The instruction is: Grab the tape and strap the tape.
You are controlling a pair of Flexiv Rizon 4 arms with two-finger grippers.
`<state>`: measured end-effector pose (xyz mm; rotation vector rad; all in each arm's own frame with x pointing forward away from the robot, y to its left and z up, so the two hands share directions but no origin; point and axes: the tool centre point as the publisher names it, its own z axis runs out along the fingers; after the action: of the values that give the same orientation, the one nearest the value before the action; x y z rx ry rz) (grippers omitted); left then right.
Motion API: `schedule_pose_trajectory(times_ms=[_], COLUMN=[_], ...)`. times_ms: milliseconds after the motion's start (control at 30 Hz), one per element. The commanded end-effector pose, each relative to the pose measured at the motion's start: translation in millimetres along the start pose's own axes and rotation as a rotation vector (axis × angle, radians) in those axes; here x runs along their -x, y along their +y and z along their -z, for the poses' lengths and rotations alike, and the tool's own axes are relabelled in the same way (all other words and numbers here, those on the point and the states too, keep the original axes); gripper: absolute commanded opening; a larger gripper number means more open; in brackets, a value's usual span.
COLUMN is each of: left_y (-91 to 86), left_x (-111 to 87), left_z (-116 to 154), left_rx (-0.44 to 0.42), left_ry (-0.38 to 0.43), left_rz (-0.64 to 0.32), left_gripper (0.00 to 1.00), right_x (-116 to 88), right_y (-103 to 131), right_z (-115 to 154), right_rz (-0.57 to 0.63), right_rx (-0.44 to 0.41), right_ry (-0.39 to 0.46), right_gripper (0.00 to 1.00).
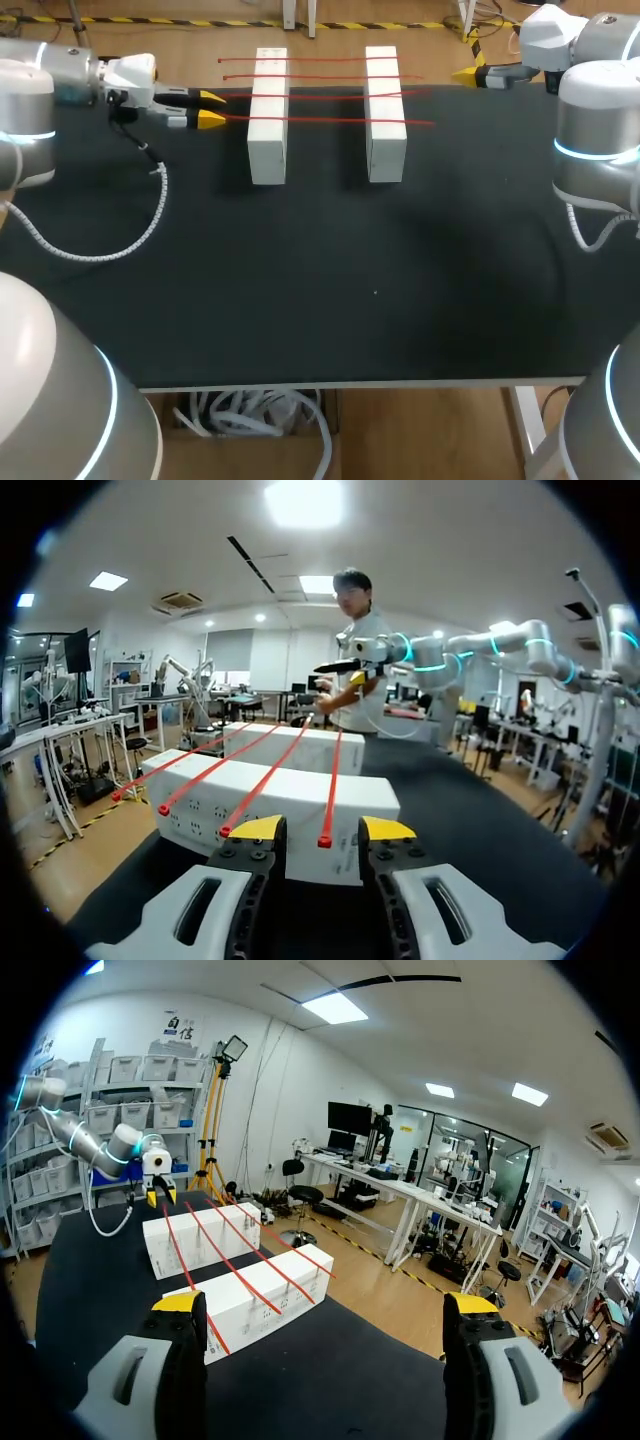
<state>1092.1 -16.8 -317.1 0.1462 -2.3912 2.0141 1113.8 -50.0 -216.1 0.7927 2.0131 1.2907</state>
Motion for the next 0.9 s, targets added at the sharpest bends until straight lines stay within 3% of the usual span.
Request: schedule_pose_trajectory(times_ms=[33, 900], left_y=[2.4, 1.8], left_x=[-1.1, -4.7], left_z=[-2.9, -0.1], left_rx=[-0.006, -0.024], left_ry=[-0.006, -0.016], left_rz=[-0.005, -0.027], left_gripper=[0.30, 0.27], right_x=[0.0, 0.0], right_y=[0.0, 0.0], right_z=[0.0, 0.0], right_rz=[0.000, 0.000], right_rx=[0.000, 0.000], right_ry=[0.000, 0.000], right_gripper=[1.00, 1.00])
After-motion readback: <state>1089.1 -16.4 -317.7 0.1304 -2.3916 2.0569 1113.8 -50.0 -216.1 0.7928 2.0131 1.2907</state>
